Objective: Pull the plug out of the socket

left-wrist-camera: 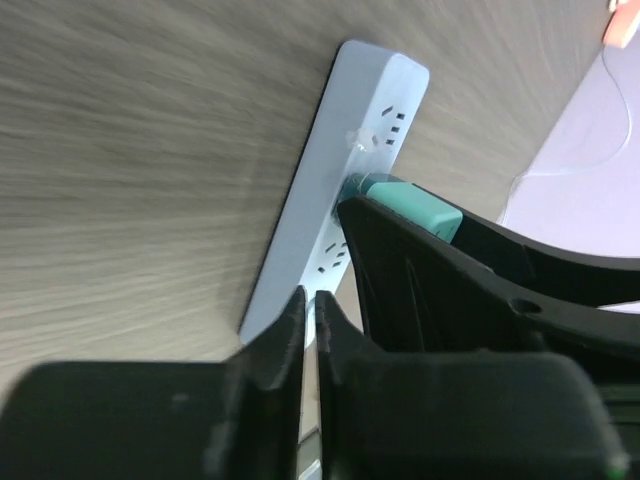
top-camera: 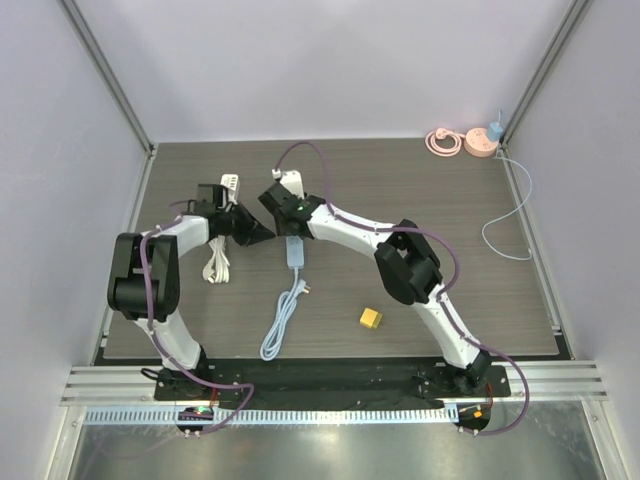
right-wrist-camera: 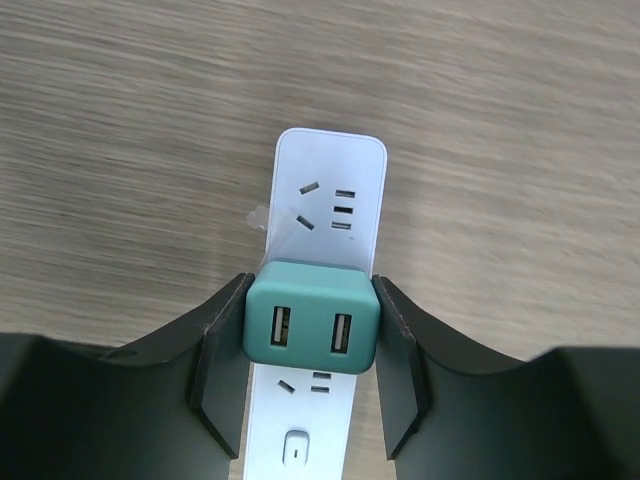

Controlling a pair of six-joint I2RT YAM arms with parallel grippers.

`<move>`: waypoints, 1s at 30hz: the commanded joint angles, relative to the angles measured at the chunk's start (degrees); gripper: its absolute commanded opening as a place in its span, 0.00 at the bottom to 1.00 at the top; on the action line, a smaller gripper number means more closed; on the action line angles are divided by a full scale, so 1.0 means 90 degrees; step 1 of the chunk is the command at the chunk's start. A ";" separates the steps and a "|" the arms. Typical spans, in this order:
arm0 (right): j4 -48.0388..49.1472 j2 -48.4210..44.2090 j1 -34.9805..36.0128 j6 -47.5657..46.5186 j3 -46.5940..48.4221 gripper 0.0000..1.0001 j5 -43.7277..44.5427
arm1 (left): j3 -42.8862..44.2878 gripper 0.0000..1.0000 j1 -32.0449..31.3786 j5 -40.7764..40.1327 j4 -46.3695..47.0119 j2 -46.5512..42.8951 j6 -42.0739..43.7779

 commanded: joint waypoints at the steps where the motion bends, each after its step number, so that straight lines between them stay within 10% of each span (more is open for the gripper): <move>1: -0.0091 -0.0936 -0.0028 0.0423 -0.0607 0.01 0.0558 | 0.0227 0.00 -0.0308 0.0475 0.0296 0.0102 0.0119; 17: 0.0426 -0.1582 -0.0272 0.1380 -0.1957 0.01 0.0178 | -0.0426 0.00 -0.1089 0.1315 0.2238 0.0815 -0.1229; 30: 0.0612 -0.1582 -0.0272 0.1380 -0.2094 0.01 -0.0066 | -0.0124 0.00 -0.1148 0.0827 0.1596 0.1195 -0.1063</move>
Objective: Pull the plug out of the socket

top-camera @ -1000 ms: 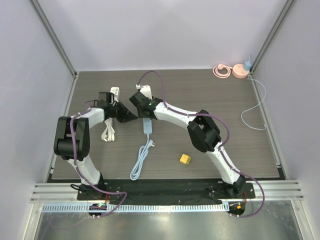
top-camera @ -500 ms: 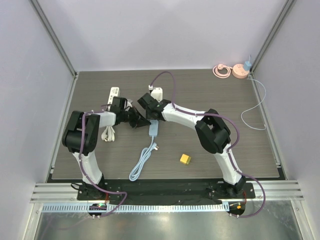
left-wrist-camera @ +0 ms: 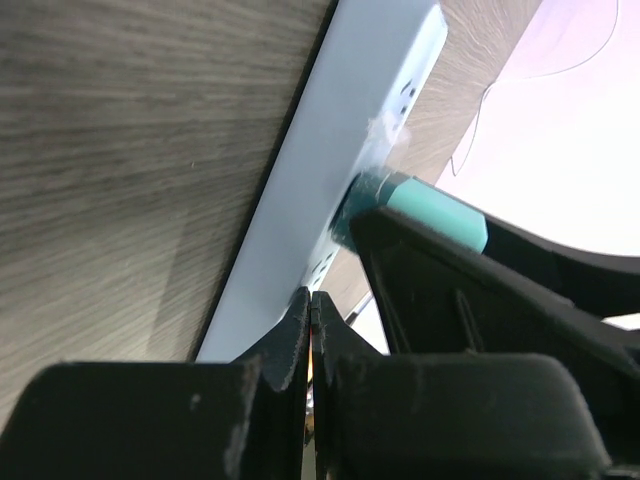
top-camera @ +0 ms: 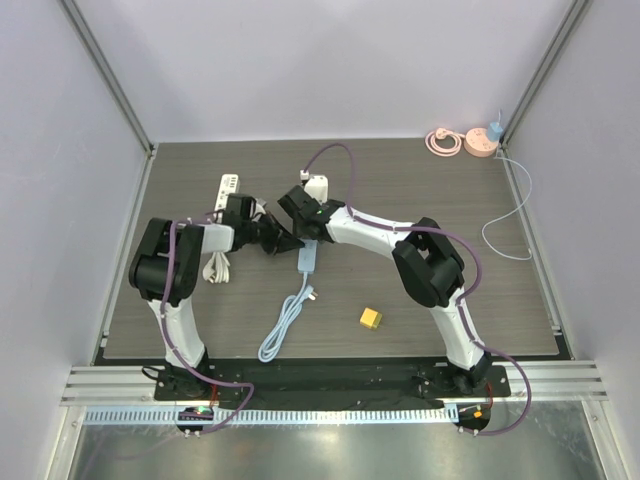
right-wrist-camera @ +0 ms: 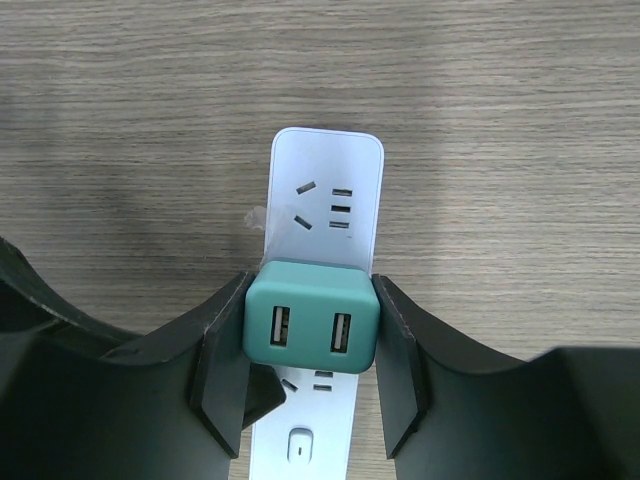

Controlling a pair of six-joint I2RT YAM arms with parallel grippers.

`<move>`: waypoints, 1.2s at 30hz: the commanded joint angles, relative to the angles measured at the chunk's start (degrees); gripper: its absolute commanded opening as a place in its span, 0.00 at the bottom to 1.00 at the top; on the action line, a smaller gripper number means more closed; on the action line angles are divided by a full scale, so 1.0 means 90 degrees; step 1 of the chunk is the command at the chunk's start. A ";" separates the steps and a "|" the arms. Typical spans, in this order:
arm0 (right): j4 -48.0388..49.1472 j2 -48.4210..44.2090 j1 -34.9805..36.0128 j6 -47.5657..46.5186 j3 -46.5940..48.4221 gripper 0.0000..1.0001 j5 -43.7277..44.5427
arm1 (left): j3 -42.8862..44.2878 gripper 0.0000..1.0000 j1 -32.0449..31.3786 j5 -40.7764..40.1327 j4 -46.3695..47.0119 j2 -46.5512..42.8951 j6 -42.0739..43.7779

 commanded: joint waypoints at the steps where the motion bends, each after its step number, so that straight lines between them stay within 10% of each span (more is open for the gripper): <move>1: 0.0132 -0.0358 -0.0007 0.0176 -0.0090 0.01 -0.0171 | 0.0240 0.00 -0.0048 -0.0254 -0.0502 0.0212 0.0134; 36: -0.0112 -0.0768 0.0246 -0.0361 0.0524 0.01 0.0414 | 0.0494 0.00 -0.0185 -0.1387 -0.2262 0.0525 0.0369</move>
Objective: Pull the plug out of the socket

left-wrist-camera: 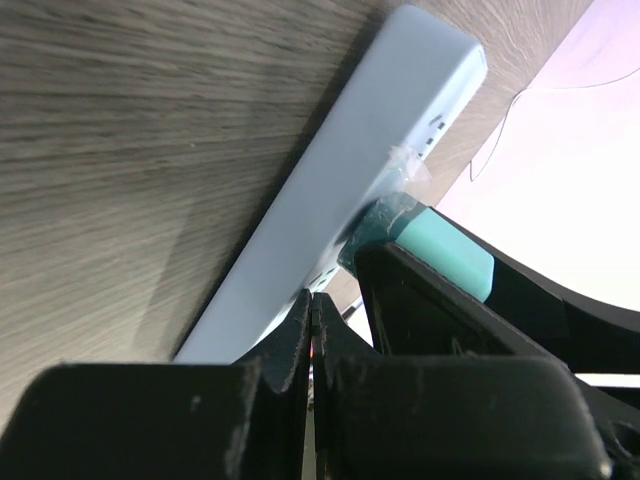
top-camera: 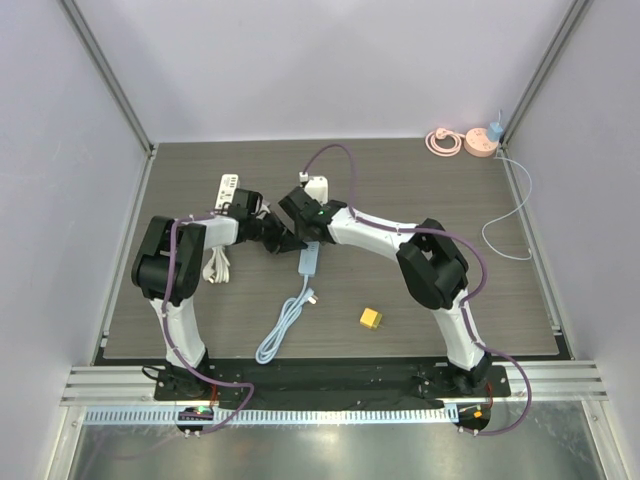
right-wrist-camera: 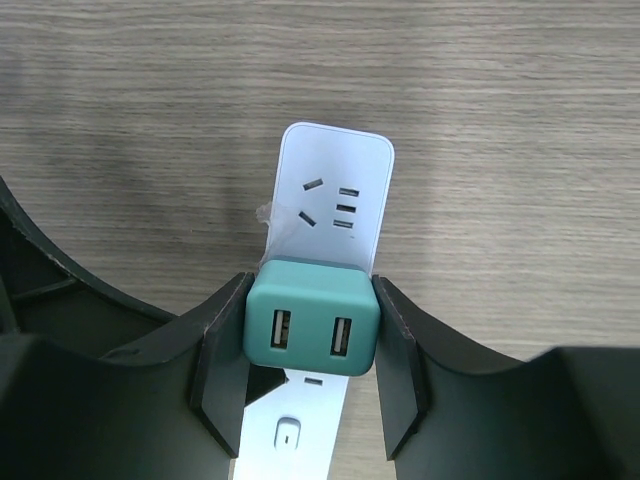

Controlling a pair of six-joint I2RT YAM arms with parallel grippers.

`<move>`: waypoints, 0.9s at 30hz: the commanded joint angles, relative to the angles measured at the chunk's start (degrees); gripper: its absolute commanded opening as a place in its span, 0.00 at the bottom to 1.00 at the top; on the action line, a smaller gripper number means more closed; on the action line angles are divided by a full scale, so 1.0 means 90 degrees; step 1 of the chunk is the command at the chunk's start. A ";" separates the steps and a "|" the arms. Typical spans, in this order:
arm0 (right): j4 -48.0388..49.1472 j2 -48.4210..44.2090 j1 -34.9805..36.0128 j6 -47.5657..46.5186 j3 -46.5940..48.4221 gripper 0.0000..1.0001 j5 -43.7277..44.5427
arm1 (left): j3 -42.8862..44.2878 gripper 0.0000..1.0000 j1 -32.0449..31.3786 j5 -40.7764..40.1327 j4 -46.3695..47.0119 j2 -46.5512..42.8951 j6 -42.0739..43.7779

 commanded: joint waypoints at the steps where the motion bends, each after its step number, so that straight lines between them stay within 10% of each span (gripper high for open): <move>1: -0.0071 -0.0511 0.0205 -0.0116 0.0743 0.01 0.0490 | -0.0159 0.00 -0.0027 -0.1113 -0.0911 0.0399 0.0373; 27: 0.1305 -0.1273 -0.0058 0.0617 -0.0682 0.01 -0.0574 | -0.0091 0.00 -0.0095 -0.0917 -0.0883 0.0545 0.0403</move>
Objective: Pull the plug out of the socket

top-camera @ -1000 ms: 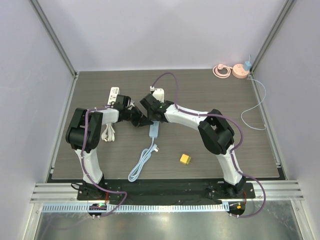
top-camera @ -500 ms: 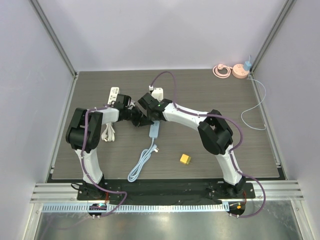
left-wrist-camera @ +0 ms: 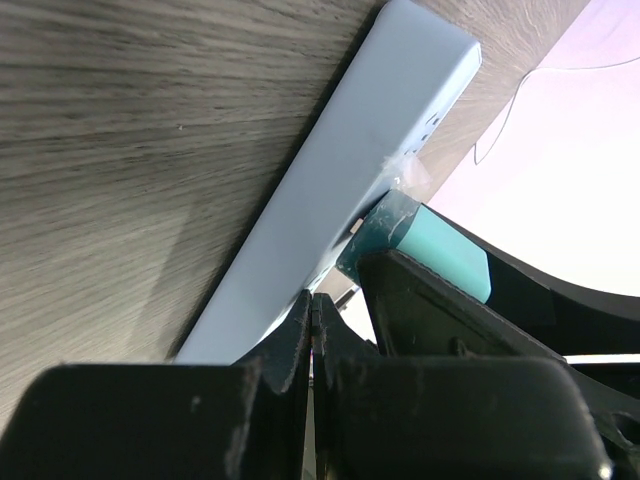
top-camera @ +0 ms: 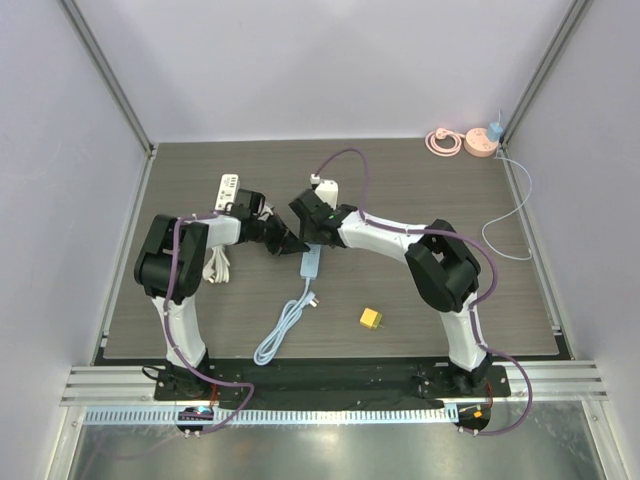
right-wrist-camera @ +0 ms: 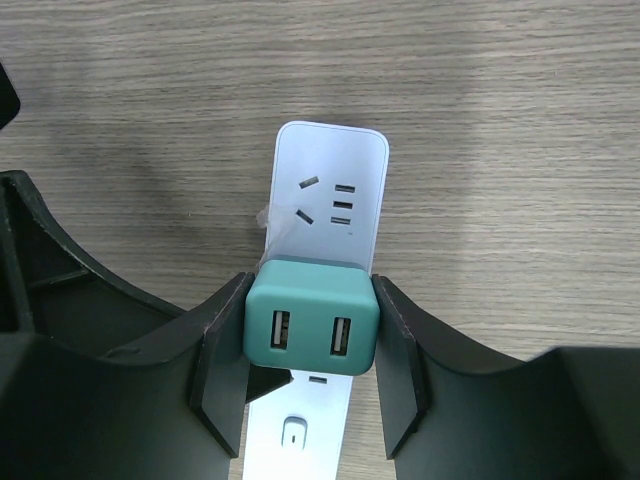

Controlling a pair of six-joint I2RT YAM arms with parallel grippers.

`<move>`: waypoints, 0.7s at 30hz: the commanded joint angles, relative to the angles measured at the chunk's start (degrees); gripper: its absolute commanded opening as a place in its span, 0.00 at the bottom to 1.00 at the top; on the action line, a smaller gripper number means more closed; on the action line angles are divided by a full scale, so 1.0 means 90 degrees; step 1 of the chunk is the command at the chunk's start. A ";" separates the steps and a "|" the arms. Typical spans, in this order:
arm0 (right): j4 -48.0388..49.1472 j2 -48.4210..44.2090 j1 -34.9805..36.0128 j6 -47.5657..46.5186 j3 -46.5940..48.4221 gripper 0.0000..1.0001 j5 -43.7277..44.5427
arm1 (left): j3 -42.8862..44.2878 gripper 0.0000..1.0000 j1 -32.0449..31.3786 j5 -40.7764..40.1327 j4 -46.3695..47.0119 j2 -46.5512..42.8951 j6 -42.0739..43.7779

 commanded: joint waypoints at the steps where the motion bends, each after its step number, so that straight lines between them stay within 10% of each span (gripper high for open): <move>1: 0.0730 -0.0801 0.0090 0.0150 0.0129 0.01 -0.0105 | -0.0200 0.00 -0.0005 -0.1158 -0.0698 0.0426 0.0400; 21: 0.0710 -0.1093 0.0100 -0.0113 0.0217 0.01 -0.0066 | -0.0200 0.00 -0.0005 -0.1119 -0.0698 0.0524 0.0430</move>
